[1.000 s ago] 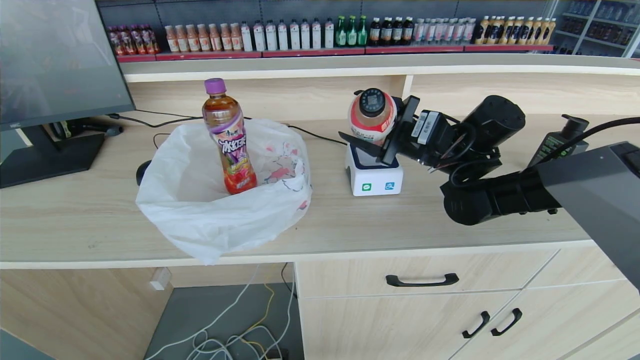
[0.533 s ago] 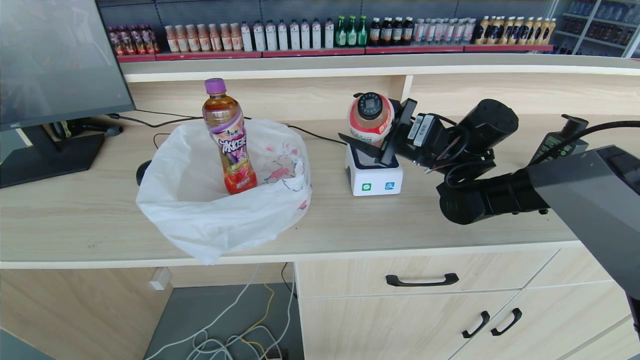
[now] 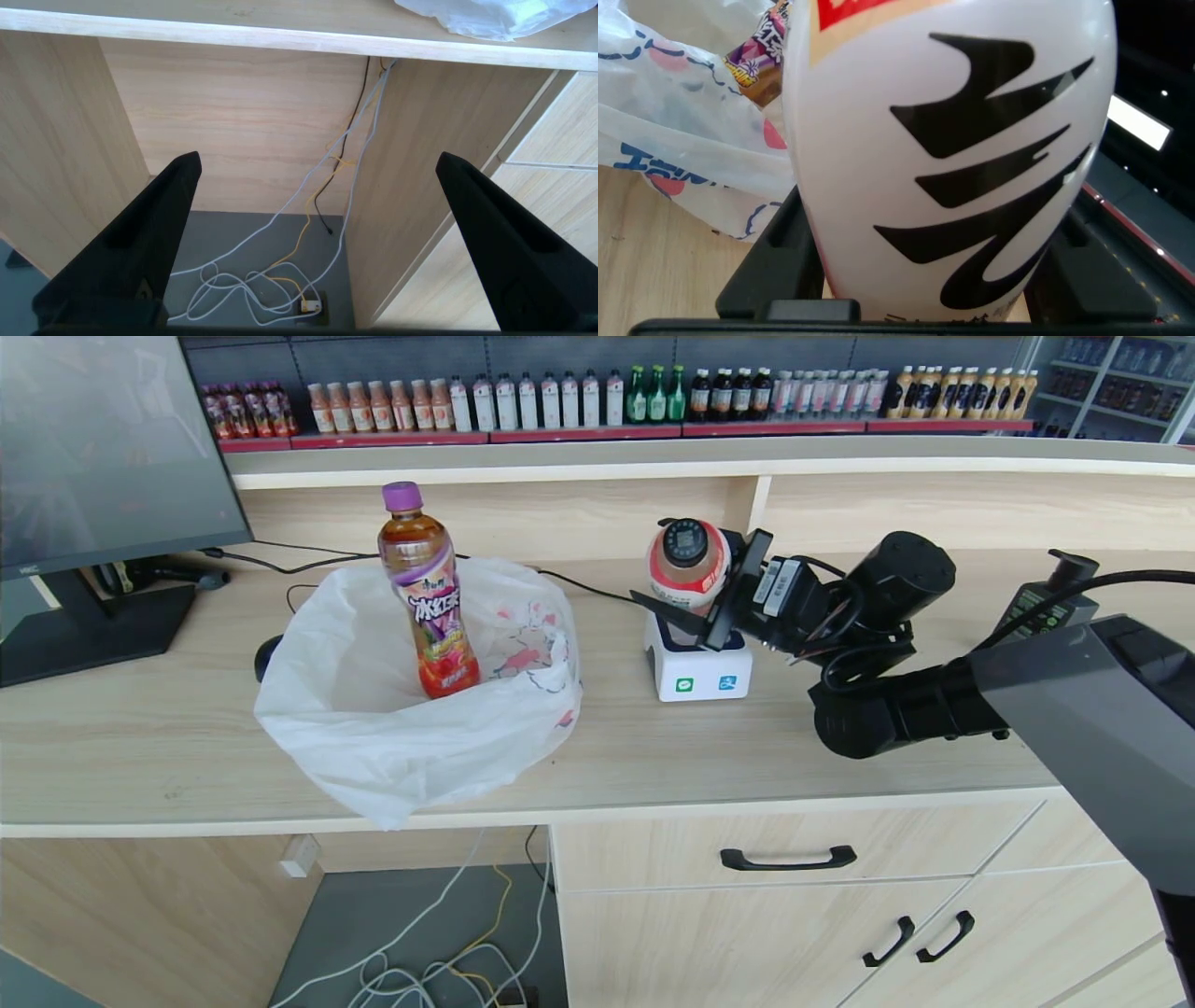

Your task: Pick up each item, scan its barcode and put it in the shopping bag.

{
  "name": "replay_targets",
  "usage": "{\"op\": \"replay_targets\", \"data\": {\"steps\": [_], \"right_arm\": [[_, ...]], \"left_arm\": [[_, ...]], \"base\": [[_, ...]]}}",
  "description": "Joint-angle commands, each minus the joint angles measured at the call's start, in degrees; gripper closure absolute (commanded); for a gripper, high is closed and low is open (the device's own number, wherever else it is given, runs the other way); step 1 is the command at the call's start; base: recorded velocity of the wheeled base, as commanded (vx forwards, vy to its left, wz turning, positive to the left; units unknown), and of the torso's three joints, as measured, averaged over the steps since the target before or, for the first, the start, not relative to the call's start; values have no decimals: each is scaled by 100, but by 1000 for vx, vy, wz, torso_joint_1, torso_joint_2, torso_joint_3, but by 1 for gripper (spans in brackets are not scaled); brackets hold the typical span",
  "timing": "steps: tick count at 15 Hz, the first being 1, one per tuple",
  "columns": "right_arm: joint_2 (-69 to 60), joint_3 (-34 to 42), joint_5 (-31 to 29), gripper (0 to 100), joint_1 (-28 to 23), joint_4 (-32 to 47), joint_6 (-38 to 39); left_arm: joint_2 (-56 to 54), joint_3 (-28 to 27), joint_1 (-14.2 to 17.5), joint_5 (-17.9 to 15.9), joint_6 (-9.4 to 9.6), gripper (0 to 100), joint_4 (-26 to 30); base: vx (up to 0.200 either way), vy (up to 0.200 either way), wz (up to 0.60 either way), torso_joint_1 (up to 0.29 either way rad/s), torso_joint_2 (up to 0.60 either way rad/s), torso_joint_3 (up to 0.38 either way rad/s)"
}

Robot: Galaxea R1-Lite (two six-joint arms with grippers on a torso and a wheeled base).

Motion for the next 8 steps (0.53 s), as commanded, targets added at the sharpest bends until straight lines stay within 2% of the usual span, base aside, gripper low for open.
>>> {"op": "replay_targets", "data": {"steps": [1, 8], "right_arm": [[10, 10, 0, 100, -20, -1, -3], [19, -7, 0, 100, -47, -1, -3]], "left_arm": [[-2, 0, 1, 0, -2, 0, -2], [-2, 0, 1, 0, -2, 0, -2]], "base": [[0, 0, 0, 0, 0, 0], [0, 0, 0, 0, 0, 0]]}}
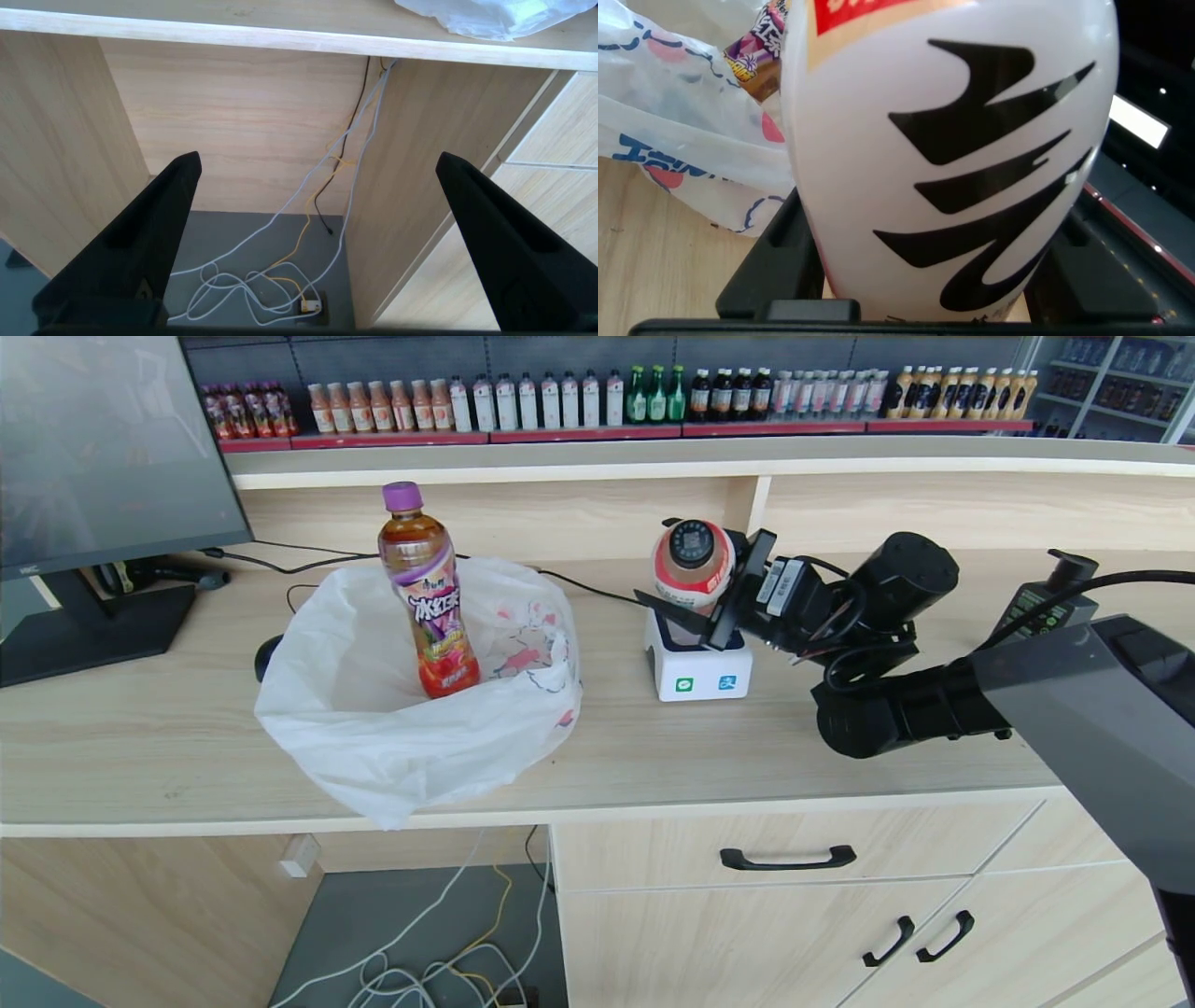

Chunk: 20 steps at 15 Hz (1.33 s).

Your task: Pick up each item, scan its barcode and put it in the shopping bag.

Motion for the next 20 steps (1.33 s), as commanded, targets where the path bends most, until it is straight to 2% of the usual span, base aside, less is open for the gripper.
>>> {"op": "replay_targets", "data": {"steps": [1, 13, 17, 18, 20], "right_arm": [[8, 3, -13, 100, 3, 2, 4], [-133, 56, -259, 100, 47, -129, 145], [-256, 82, -1199, 100, 240, -613, 742], [-274, 100, -1252, 100, 258, -639, 760], [-748, 847, -2122, 100, 513, -894, 1103]], "left_arm": [[-2, 0, 2, 0, -2, 0, 0], [-2, 0, 2, 0, -2, 0, 0], [-2, 0, 2, 0, -2, 0, 0], [-2, 0, 2, 0, -2, 0, 0], [-2, 0, 2, 0, -2, 0, 0]], "base": [[0, 0, 0, 0, 0, 0], [0, 0, 0, 0, 0, 0], [0, 0, 0, 0, 0, 0], [0, 0, 0, 0, 0, 0], [0, 0, 0, 0, 0, 0]]}}
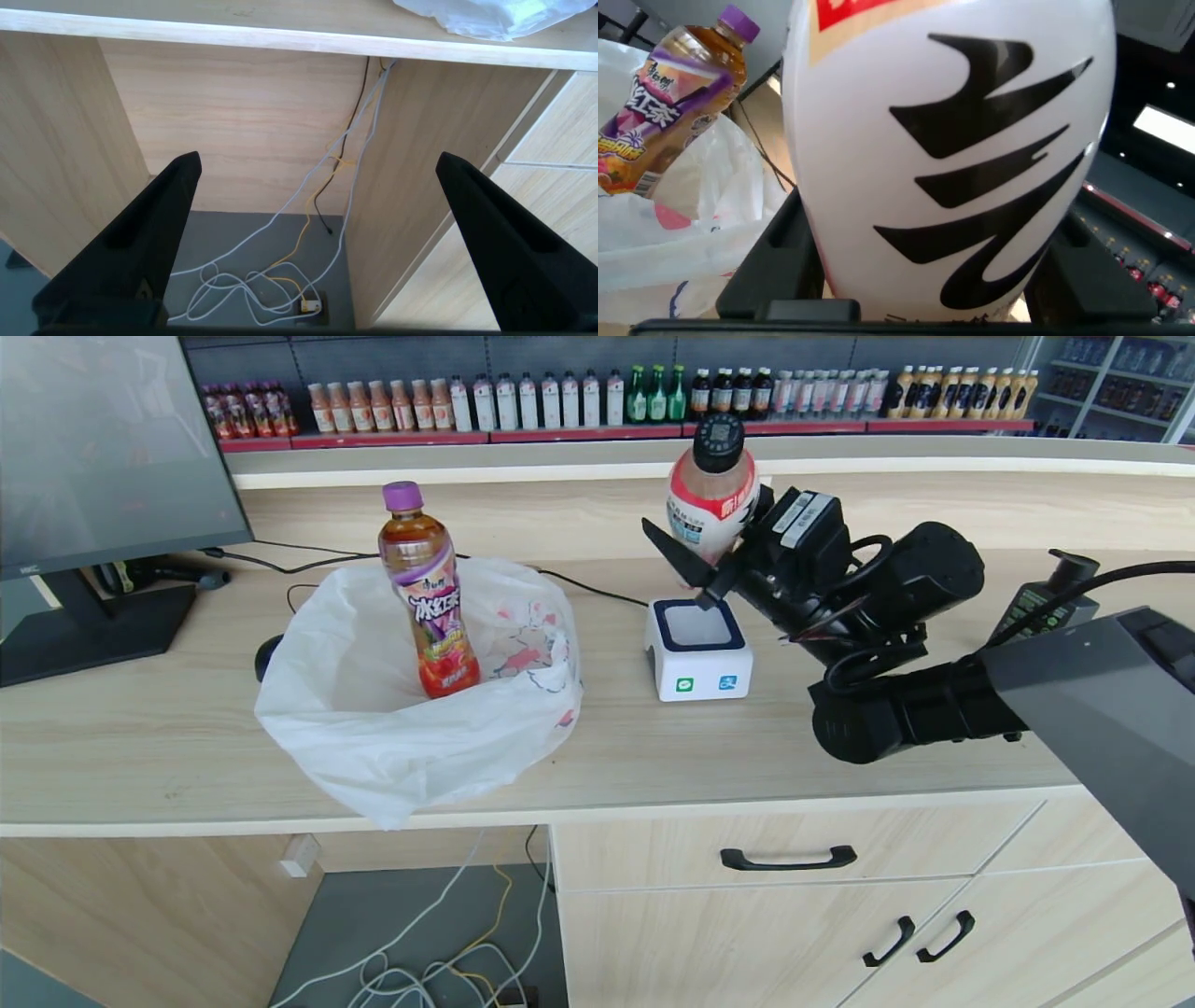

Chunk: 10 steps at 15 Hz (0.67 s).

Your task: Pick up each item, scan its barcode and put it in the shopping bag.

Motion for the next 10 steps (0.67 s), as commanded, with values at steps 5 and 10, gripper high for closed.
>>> {"op": "replay_targets", "data": {"steps": [5, 10], "right_arm": [[-1268, 2718, -1308, 100, 320, -445, 829], [-1795, 3061, -3892, 100, 1348, -445, 1216]], "left_arm": [[-2, 0, 1, 0, -2, 0, 0], [-2, 0, 1, 0, -2, 0, 0]], "base": [[0, 0, 0, 0, 0, 0], [0, 0, 0, 0, 0, 0]]}}
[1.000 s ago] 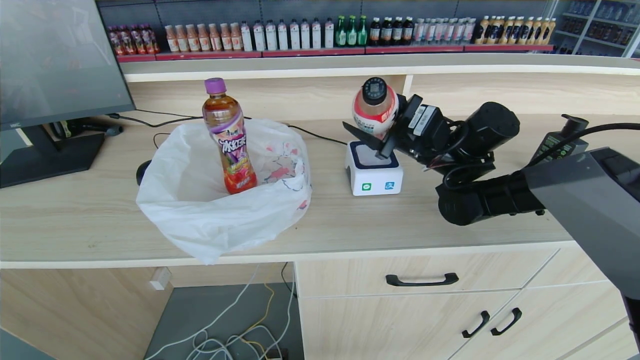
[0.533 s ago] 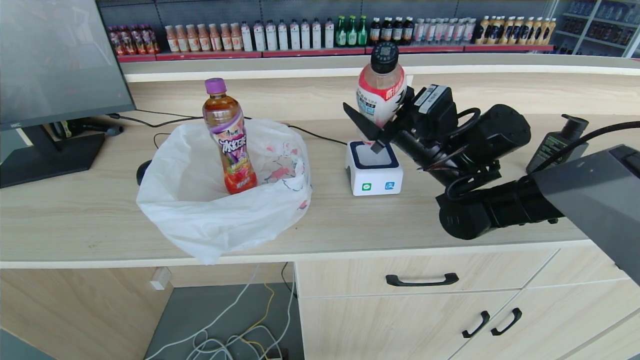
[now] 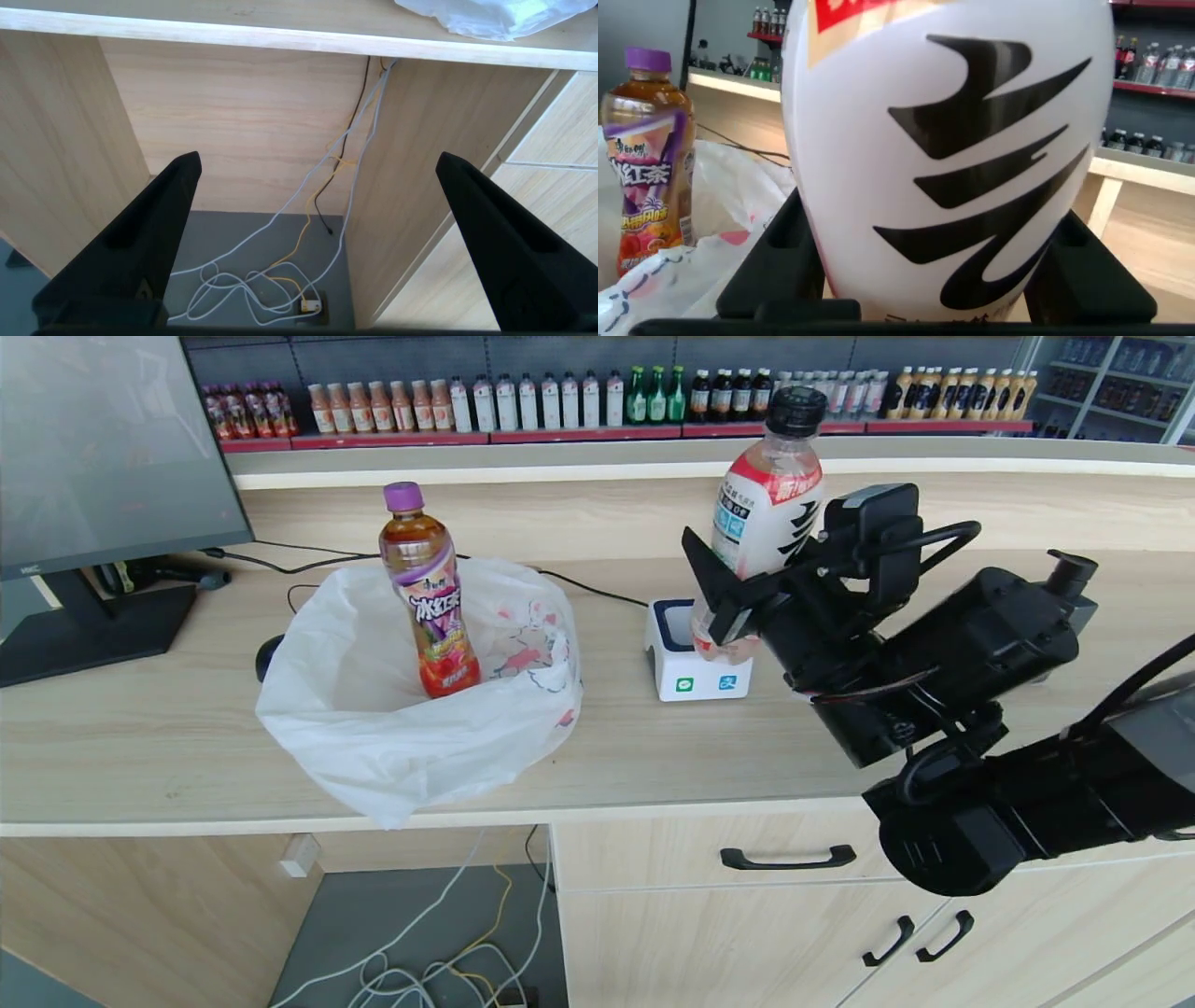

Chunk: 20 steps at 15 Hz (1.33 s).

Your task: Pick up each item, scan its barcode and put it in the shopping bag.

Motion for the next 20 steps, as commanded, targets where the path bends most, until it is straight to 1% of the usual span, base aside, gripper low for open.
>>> {"op": "replay_targets", "data": {"steps": [1, 2, 3, 5, 12, 20], "right_arm": [[-327, 23, -671, 100, 577, -3, 1], [-362, 23, -961, 100, 656, -3, 1], [-503, -3, -1972, 100, 867, -3, -17], [-573, -3, -2385, 100, 964, -3, -26], [-485, 182, -2385, 100, 955, -3, -17], [-485, 217, -2394, 100, 920, -3, 168]], "left_arm": [[-2, 0, 5, 0, 7, 0, 0], [-2, 0, 5, 0, 7, 0, 0], [-2, 0, 5, 0, -2, 0, 0], [-2, 0, 5, 0, -2, 0, 0], [-2, 0, 5, 0, -2, 0, 0], [-2, 0, 5, 0, -2, 0, 0]], "base": [[0, 0, 0, 0, 0, 0], [0, 0, 0, 0, 0, 0], [0, 0, 0, 0, 0, 0], [0, 0, 0, 0, 0, 0], [0, 0, 0, 0, 0, 0], [0, 200, 0, 3, 0, 1]]}}
